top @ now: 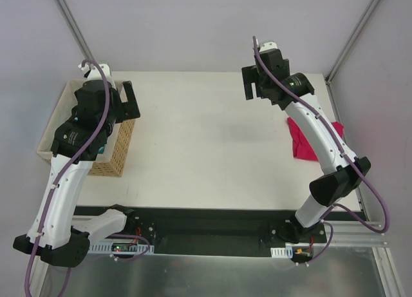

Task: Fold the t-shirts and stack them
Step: Grab crumpled tshirt from bin with the left arm

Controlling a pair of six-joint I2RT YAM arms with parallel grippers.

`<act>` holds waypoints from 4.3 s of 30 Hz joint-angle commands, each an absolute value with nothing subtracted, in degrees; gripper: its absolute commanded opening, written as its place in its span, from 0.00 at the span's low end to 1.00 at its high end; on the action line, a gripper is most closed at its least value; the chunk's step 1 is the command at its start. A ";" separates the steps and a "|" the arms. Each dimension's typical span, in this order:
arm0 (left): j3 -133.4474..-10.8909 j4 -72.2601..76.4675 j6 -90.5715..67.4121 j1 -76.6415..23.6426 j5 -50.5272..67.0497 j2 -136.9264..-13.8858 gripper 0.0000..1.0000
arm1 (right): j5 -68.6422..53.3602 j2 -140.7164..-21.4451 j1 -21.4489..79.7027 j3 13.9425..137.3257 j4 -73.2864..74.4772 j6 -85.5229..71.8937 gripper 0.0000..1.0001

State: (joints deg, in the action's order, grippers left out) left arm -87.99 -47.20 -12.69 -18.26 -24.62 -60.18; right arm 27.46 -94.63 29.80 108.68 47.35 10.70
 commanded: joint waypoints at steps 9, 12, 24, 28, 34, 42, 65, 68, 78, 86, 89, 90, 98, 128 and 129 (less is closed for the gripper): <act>-82.09 -45.35 -15.03 -17.67 -24.08 -58.36 0.99 | 10.82 -110.12 33.22 127.70 53.26 6.33 0.96; -81.39 -45.70 -15.21 -17.67 -27.59 -58.36 0.99 | 10.11 -112.23 34.63 128.93 53.00 5.89 0.96; -84.90 -52.02 -17.83 -16.97 -42.26 -75.30 0.99 | 15.46 -110.04 34.98 125.42 50.71 9.93 0.96; -85.43 -53.43 -20.56 -12.58 -39.91 -78.48 0.99 | 17.66 -109.60 34.72 125.42 50.54 11.60 0.96; -86.65 -53.79 -22.94 -10.11 -40.16 -79.45 0.99 | 18.98 -109.42 33.84 124.63 50.27 12.92 0.96; -88.07 -54.66 -22.94 -0.99 -33.14 -79.80 0.99 | 18.37 -109.34 33.40 124.89 50.19 12.57 0.96; -69.61 -47.20 -26.98 11.07 -29.54 -75.06 0.99 | 20.30 -108.28 33.40 129.27 57.92 10.02 0.96; -68.65 -46.41 -26.02 12.74 -27.78 -75.41 0.99 | 20.13 -109.33 33.66 131.48 59.15 9.58 0.96; -66.01 -44.56 -24.70 15.03 -22.16 -74.36 0.00 | 19.95 -109.78 35.42 132.37 58.80 8.09 0.96; -65.04 -39.12 -21.98 15.03 -9.51 -69.88 0.00 | 20.30 -108.63 35.68 130.17 57.75 7.12 0.96; -65.30 -36.74 -19.96 15.03 -2.15 -68.65 0.00 | 20.57 -108.37 35.68 130.08 57.04 7.38 0.96; -65.74 -36.39 -19.17 14.94 -0.20 -68.56 0.00 | 20.57 -108.11 35.68 129.99 56.87 7.47 0.96; -67.23 -36.47 -17.41 14.77 8.96 -63.11 0.00 | 20.74 -105.65 35.68 126.22 55.20 7.38 0.96; -77.34 -33.49 -18.72 -4.55 27.43 -60.38 0.00 | 22.06 -99.50 36.30 117.16 50.10 6.32 0.96; -77.52 -33.49 -18.81 -5.96 26.90 -60.73 0.00 | 23.02 -99.32 36.30 116.98 50.10 6.68 0.96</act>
